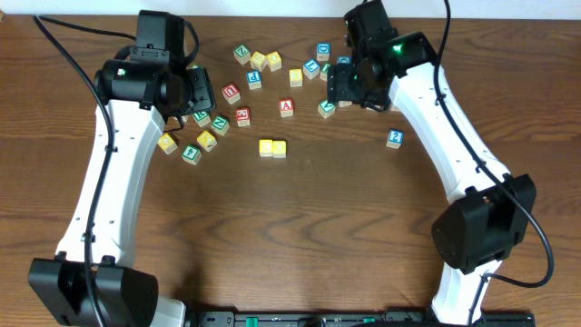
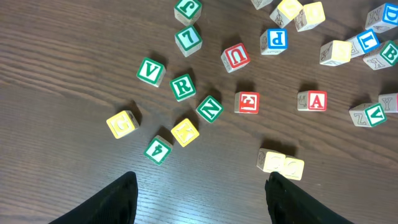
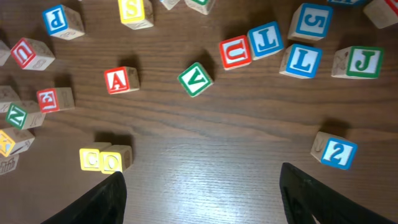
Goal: Spell out CORL
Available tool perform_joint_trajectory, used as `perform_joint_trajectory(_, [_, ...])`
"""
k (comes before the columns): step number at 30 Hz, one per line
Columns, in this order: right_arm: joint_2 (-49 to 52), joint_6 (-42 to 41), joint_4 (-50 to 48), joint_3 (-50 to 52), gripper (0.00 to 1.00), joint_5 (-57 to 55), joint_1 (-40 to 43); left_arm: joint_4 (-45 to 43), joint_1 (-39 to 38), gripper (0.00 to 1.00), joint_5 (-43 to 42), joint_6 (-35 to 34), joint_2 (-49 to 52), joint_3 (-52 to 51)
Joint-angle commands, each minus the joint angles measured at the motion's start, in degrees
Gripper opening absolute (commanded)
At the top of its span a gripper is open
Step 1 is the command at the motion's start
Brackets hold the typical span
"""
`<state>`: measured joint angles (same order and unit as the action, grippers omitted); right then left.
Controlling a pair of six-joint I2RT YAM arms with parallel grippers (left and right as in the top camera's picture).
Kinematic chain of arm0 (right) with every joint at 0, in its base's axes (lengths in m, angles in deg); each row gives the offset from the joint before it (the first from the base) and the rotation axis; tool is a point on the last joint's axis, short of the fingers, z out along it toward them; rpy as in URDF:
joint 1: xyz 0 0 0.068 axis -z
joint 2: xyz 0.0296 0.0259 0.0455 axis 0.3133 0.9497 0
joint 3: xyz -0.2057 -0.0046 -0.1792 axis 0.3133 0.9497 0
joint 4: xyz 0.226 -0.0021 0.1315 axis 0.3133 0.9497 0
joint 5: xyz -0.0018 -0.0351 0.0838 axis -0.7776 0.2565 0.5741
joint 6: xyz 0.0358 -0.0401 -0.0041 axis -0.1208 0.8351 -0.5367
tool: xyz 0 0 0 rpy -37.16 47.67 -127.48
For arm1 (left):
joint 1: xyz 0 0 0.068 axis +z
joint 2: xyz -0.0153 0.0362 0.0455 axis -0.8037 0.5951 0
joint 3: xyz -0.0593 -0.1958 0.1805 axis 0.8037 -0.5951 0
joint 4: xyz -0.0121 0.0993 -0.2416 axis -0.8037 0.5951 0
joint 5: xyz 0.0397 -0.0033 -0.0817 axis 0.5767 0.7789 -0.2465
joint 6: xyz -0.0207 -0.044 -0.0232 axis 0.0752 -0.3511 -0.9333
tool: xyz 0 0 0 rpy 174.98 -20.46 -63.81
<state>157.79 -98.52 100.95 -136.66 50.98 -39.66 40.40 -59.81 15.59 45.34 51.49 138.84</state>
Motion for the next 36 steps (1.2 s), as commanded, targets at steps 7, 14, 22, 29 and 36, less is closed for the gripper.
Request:
perform_joint_trajectory(7, [-1.6,0.3,0.3,-0.2,0.72,-0.3,2.3,0.2,0.1,0.65,0.7,1.0,-0.6,0.9])
perform_joint_trajectory(14, [-1.6,0.3,0.2,-0.2,0.72,-0.3,2.3,0.0,0.1,0.65,0.7,0.9,-0.5,0.8])
perform_joint_trajectory(22, [-1.6,0.3,0.2,-0.2,0.73,-0.3,2.3,-0.3,0.1,0.65,0.7,0.9,-0.5,0.8])
perform_joint_trajectory(29, [-1.6,0.3,0.1,-0.2,0.73,-0.3,2.3,-0.6,0.1,0.65,0.7,0.3,-0.4,0.8])
perform_joint_trajectory(36, [-1.6,0.3,0.0,-0.2,0.73,-0.3,2.3,-2.0,0.2,0.65,0.8,-1.2,-0.3,0.8])
